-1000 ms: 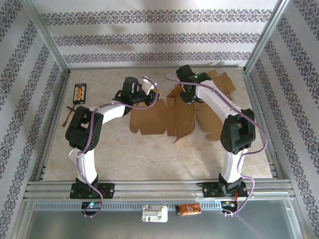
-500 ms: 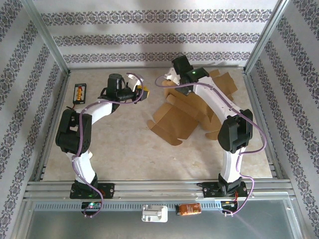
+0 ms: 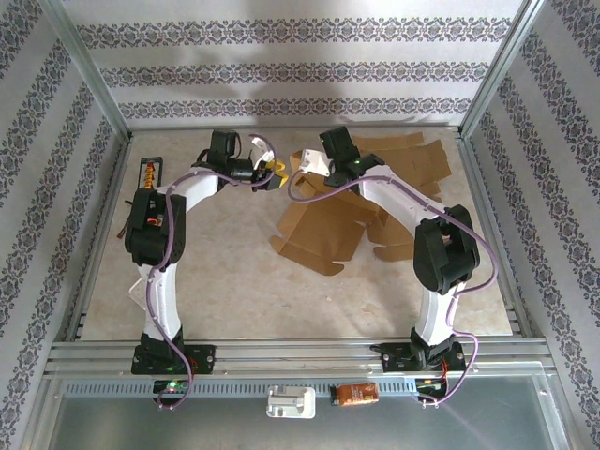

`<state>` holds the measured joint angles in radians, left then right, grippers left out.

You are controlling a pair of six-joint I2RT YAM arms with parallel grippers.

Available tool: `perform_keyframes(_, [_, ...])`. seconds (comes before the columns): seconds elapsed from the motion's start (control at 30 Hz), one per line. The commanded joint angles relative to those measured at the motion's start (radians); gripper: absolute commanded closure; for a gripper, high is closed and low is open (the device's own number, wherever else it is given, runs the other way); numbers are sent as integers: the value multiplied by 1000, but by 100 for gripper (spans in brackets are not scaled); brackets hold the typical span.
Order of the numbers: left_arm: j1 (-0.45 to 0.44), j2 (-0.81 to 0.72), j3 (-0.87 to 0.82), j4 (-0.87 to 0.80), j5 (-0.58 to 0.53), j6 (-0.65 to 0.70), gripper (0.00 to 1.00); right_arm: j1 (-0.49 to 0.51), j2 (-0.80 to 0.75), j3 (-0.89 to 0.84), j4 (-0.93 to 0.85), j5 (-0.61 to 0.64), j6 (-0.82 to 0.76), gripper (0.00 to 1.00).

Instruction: Fold the paper box

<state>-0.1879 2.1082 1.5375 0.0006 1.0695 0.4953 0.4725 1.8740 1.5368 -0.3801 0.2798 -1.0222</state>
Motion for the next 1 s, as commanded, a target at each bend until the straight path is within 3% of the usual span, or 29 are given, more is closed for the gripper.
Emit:
perform_keyframes(0.0, [-17,50,100,-200,12,181,54,-18,-18,-55,42,-107,-66,100])
perform_keyframes(0.3, [4,188,299,-392,-70,382,55,-39,-30,-86,84,-145,-175,100])
perform_keyframes(0.47, [-22,199,304,-428,109,409,54,-26,-41,-179,253,-133,-258,100])
perform_keyframes(0.57, [-47,203,306,-469,117,434,54,-22,-36,-232,364,-123,-293,100])
perform_keyframes(0.77, [-51,220,329,-507,164,361,53,-18,-44,-316,569,-107,-325,98])
perform_keyframes(0.87, [-56,241,369,-541,193,282,43,-11,-47,-350,675,-105,-354,98])
perform_keyframes(0.97, [-56,254,370,-454,184,135,36,0,-47,-364,728,-103,-377,98])
